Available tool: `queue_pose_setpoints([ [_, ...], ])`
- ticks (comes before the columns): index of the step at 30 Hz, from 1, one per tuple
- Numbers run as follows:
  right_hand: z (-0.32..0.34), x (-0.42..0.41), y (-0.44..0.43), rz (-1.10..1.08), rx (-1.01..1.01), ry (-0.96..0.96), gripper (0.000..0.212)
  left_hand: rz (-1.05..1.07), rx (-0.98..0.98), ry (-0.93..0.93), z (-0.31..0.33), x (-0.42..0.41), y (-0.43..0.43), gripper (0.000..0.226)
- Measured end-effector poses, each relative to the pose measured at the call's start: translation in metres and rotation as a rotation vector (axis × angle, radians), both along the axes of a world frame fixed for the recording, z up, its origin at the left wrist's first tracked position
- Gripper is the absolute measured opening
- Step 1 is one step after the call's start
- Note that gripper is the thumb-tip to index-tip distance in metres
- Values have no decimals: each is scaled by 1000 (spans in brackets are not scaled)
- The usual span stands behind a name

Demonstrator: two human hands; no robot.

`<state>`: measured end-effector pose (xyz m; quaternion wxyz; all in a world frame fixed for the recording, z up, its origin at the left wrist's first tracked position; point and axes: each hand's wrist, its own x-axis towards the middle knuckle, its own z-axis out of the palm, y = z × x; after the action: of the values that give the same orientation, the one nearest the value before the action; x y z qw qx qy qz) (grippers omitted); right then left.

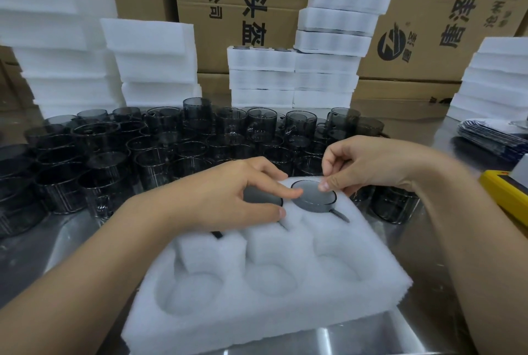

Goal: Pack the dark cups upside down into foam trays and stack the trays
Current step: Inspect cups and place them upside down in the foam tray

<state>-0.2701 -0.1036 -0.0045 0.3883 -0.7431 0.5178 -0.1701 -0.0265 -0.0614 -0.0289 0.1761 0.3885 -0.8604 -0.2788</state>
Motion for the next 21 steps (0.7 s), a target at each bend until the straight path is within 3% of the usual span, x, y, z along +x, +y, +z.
queue_pose_setpoints([
  [7,-3,0,0,-28,-63,14,23,-6,-10,38,-2,1,0,32],
  [10,-2,3,4,-85,-106,13,21,36,-102,197,0,3,-1,25],
  [14,-5,9,1,-326,-450,95,33,402,-317,591,4,5,-6,23],
  [17,-7,19,0,-378,-572,195,29,624,-401,591,5,10,-12,19],
  [21,-5,31,-3,-337,-409,361,28,712,-390,505,3,14,-15,17],
])
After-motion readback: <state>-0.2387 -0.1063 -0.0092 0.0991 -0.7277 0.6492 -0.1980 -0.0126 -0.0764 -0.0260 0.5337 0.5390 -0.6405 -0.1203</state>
